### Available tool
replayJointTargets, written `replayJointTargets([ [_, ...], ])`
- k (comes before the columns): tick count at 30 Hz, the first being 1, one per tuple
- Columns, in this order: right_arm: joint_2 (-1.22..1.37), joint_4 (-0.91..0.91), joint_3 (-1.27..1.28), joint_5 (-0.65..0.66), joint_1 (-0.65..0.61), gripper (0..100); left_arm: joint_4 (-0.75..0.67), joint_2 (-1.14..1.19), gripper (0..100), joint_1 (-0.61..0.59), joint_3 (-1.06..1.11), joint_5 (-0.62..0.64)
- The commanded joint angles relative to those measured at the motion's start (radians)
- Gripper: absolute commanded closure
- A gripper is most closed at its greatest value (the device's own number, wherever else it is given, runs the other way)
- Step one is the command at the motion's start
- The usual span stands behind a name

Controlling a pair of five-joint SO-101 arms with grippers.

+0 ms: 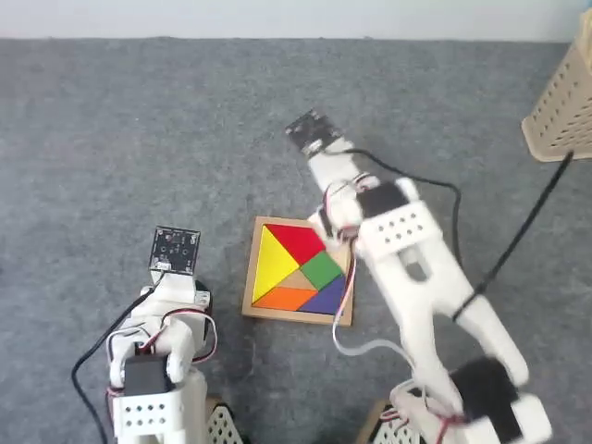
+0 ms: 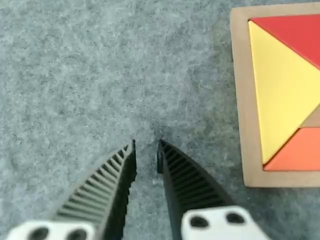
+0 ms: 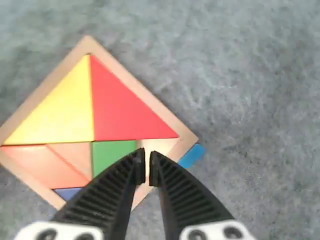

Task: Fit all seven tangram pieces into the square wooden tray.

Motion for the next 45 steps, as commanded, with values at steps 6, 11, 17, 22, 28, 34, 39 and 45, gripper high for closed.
replayJointTargets([
  [6, 0.067, -0.097, 0.034, 0.017, 0.038, 84.7, 0.0, -0.021, 93, 0.002, -0.008, 0.008],
  [11, 0.209, -0.099, -0.034, 0.011, 0.044, 85.1, 0.0, -0.021, 93, 0.002, -0.008, 0.008],
  [17, 0.297, -0.105, -0.077, -0.025, 0.105, 87.2, 0.0, -0.021, 93, 0.002, -0.008, 0.008],
  [22, 0.278, -0.102, -0.081, -0.031, 0.147, 87.2, 0.0, -0.021, 93, 0.002, -0.008, 0.008],
  [28, 0.205, -0.059, -0.075, -0.035, 0.151, 87.2, 0.0, -0.021, 93, 0.002, -0.008, 0.008],
  [34, 0.179, -0.064, -0.029, -0.158, 0.17, 87.6, 0.0, -0.021, 93, 0.002, -0.008, 0.008],
  [39, 0.213, -0.039, -0.063, -0.279, 0.174, 94.6, 0.0, -0.021, 93, 0.002, -0.008, 0.008],
  [45, 0.334, -0.018, -0.149, -0.414, 0.239, 82.4, 0.0, -0.021, 93, 0.002, -0.008, 0.008],
])
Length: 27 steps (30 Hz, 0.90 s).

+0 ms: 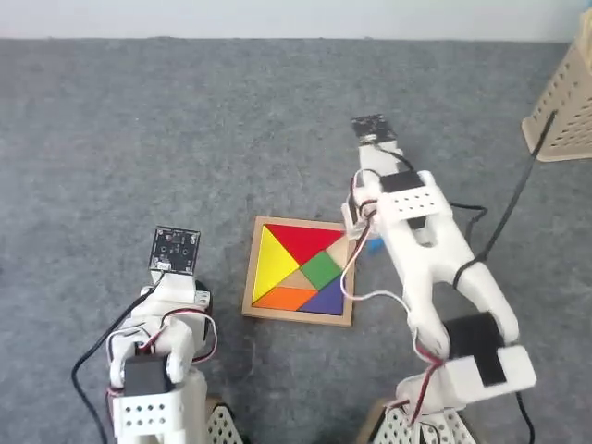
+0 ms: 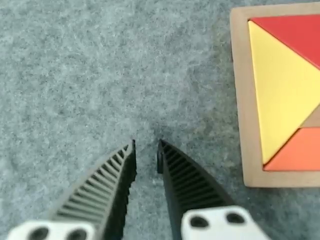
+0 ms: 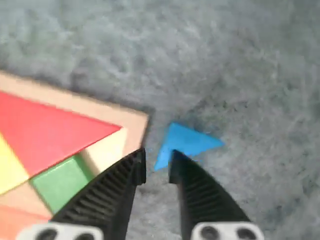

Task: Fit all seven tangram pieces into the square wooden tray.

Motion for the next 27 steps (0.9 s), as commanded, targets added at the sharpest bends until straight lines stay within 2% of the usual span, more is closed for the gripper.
replayJointTargets([
  [1, 0.036, 0.025, -0.101, -0.117, 0.05, 80.5, 0.0, -0.021, 93, 0.002, -0.008, 0.008],
  [5, 0.05, 0.111, -0.198, -0.187, 0.041, 79.3, 0.0, -0.021, 93, 0.002, -0.008, 0.008],
  [11, 0.09, 0.104, -0.233, -0.207, -0.005, 79.3, 0.0, -0.021, 93, 0.002, -0.008, 0.008],
  [18, 0.199, 0.12, -0.299, -0.416, -0.004, 79.0, 0.0, -0.021, 93, 0.002, -0.008, 0.008],
  [27, 0.349, 0.176, -0.417, -0.419, -0.002, 79.1, 0.0, -0.021, 93, 0.002, -0.008, 0.008],
])
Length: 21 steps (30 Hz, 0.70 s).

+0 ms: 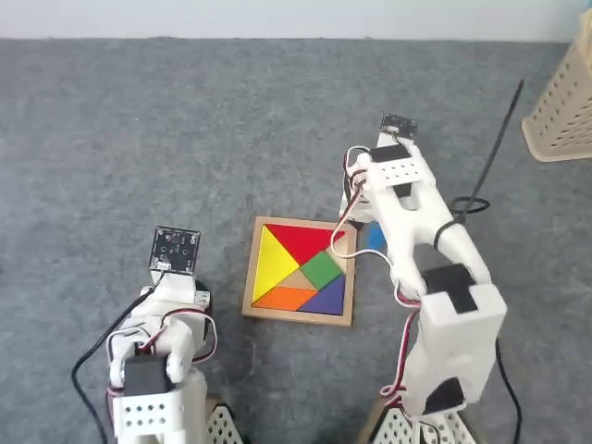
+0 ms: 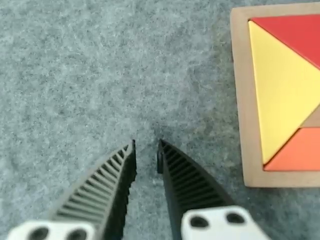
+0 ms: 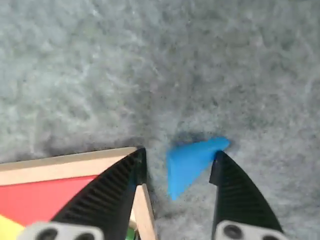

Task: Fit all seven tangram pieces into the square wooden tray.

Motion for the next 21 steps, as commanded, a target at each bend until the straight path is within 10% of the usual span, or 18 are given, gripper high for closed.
replayJointTargets([
  [1, 0.016, 0.012, -0.071, -0.015, -0.002, 79.2, 0.0, -0.021, 93, 0.002, -0.008, 0.008],
  [21, -0.038, 0.056, -0.069, 0.1, 0.048, 99.2, 0.0, -0.021, 93, 0.002, -0.008, 0.008],
])
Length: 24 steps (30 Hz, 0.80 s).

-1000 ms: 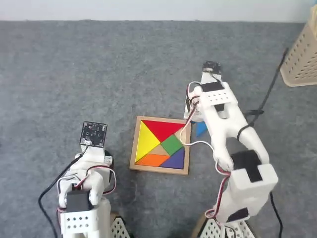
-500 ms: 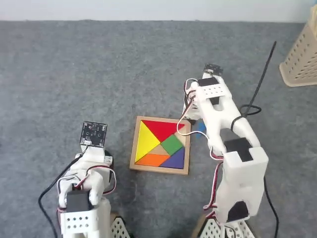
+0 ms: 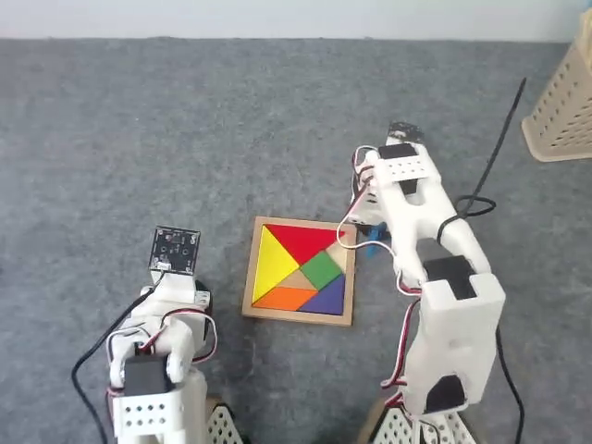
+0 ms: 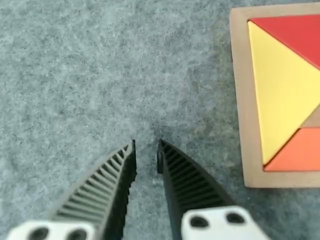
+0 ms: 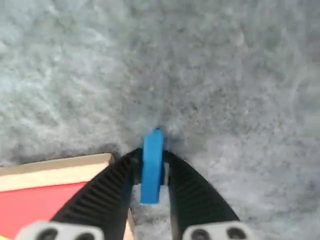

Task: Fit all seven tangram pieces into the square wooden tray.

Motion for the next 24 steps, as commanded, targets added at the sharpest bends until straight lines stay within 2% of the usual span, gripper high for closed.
replayJointTargets([
  [1, -0.091, 0.019, -0.035, 0.034, 0.007, 99.4, 0.0, -0.021, 93, 0.002, -0.008, 0.008],
  [5, -0.13, 0.019, -0.018, 0.038, 0.01, 99.2, 0.0, -0.021, 93, 0.002, -0.008, 0.008],
  [9, -0.214, 0.021, 0.017, 0.114, 0.001, 99.2, 0.0, -0.021, 93, 0.002, -0.008, 0.008],
  [14, -0.321, 0.013, 0.101, 0.276, -0.133, 99.2, 0.0, -0.021, 93, 0.002, -0.008, 0.008],
  [17, -0.331, 0.01, 0.146, 0.331, -0.196, 99.2, 0.0, -0.021, 93, 0.002, -0.008, 0.008],
  [24, -0.329, 0.008, 0.166, 0.307, -0.203, 98.9, 0.0, -0.021, 93, 0.002, -0.008, 0.008],
])
